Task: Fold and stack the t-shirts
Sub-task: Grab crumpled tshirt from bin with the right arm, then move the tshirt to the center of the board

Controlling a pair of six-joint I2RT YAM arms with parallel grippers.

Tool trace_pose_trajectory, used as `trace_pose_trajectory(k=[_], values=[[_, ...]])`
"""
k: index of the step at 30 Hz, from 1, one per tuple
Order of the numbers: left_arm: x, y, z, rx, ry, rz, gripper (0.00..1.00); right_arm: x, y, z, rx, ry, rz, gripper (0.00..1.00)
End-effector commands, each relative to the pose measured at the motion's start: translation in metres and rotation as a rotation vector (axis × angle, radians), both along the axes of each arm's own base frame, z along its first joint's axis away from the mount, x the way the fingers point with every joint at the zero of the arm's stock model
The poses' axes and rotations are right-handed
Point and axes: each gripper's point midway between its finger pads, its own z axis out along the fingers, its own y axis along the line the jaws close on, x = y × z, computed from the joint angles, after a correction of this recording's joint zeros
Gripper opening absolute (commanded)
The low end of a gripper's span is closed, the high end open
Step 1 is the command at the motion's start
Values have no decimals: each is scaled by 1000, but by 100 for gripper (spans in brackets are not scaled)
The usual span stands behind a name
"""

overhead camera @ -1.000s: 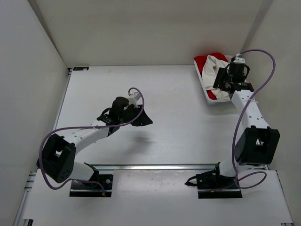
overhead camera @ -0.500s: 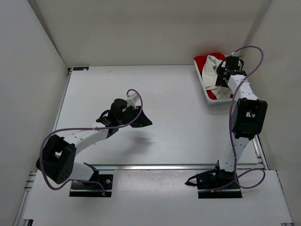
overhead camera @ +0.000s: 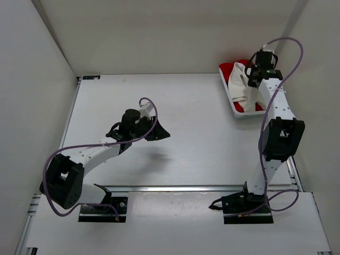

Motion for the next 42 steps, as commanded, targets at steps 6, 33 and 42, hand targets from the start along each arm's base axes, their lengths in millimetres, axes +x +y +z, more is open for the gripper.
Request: trace_pose_trajectory(k=[6, 33, 42], values=[[32, 30, 63, -76, -104, 121, 46, -87, 207, 380, -13, -889, 501, 0], [48, 143, 23, 15, 16, 468, 70, -22, 245, 90, 553, -540, 684, 0], [-8, 114, -31, 359, 5, 295, 72, 31, 245, 117, 315, -462, 625, 72]])
